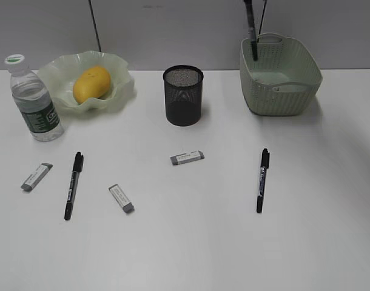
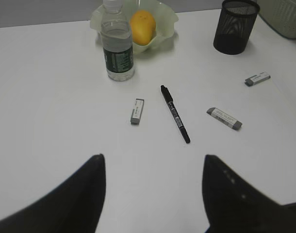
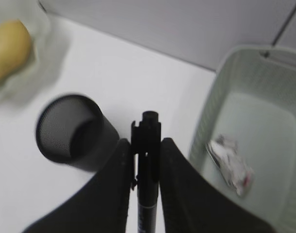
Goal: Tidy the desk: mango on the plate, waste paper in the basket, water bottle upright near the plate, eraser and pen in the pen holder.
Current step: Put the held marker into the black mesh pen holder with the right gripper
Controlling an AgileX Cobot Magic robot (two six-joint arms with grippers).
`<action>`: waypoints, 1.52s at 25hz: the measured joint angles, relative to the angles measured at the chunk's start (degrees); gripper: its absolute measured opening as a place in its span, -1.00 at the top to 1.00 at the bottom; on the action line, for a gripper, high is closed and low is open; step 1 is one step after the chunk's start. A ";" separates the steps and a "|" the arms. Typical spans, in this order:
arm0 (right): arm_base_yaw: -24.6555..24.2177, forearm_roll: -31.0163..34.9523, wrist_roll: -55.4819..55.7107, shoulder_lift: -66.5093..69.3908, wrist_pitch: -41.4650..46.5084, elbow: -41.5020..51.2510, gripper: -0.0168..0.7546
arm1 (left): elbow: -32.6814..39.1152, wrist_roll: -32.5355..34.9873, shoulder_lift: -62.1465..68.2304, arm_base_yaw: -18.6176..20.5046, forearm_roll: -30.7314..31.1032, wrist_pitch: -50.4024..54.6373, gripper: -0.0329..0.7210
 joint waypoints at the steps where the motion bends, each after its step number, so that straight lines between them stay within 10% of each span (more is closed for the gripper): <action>1: 0.78 2.25 -1.47 0.00 -2.54 0.00 0.56 | 0.00 0.00 0.00 0.00 0.00 0.00 -0.34; 12: 12.21 5.62 -9.97 4.66 -22.57 -0.09 0.56 | 0.00 0.00 0.00 0.00 0.00 0.00 -0.32; 29: 12.82 5.78 -10.25 17.34 -28.41 -0.09 0.55 | 0.00 0.00 0.00 0.00 0.00 -0.05 -0.31; 38: 12.82 5.65 -10.25 17.32 -21.63 -0.09 -0.31 | 0.00 0.00 0.00 0.00 0.00 -0.10 -0.29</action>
